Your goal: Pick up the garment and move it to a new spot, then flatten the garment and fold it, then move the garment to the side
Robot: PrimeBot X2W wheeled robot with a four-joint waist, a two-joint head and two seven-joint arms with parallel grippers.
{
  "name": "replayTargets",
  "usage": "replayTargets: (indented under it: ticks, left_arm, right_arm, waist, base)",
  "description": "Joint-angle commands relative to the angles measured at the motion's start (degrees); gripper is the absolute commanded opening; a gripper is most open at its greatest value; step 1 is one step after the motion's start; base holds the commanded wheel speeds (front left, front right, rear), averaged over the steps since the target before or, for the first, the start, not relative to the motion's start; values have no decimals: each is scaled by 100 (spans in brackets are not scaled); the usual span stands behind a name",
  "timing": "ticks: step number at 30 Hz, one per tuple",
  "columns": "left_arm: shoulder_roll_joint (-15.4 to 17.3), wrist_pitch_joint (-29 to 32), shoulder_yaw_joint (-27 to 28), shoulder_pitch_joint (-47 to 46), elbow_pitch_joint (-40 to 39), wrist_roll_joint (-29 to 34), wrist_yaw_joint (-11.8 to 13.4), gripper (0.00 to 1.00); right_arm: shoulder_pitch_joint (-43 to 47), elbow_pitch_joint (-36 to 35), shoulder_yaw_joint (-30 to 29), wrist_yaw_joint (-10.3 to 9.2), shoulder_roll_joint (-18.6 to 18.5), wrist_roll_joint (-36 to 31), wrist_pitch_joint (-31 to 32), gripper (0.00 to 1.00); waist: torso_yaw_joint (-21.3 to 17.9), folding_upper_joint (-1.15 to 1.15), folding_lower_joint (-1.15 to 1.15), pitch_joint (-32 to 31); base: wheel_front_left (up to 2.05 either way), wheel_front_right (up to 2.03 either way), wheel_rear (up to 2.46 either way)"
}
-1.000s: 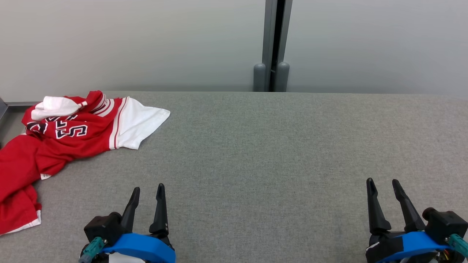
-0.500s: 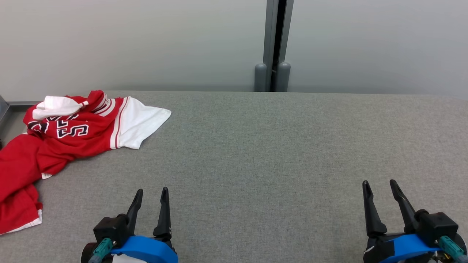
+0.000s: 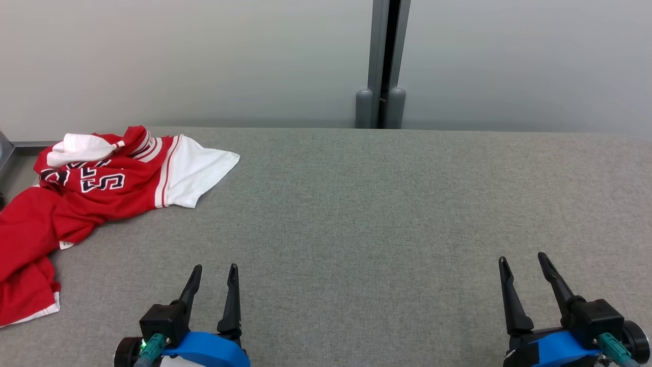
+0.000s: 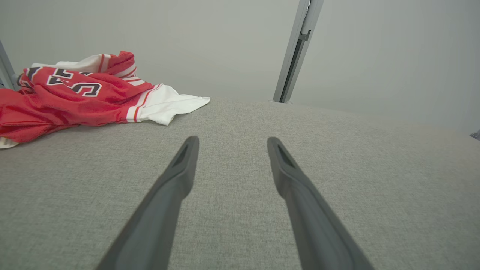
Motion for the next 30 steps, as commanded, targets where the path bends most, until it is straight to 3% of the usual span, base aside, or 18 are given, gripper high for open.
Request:
replayTargets:
  ticks: [1,22,25,30]
  left_arm:
    - [14,-43,-7,-62,21,67,27,100]
    - [14,-43,-49,-91,107,-15,56,100]
    - [15,-42,-78,-121,97,-12,64,100]
    - [15,-42,-147,-145,77,-1,81,100]
  right_arm:
    - [80,6,7,2,-40,-71,-48,100]
    - [102,47,-23,2,-38,-56,-47,100]
    - [131,40,-77,2,-37,-81,-47,100]
    - [152,35,-77,2,-32,-62,-46,100]
  waist:
    - [2,0,0,1]
    - [38,0,0,-27]
    - [161,0,0,-25]
    - [697,0,0,-27]
  base:
    - [0,0,0]
    - [0,0,0]
    - [0,0,0]
    - [0,0,0]
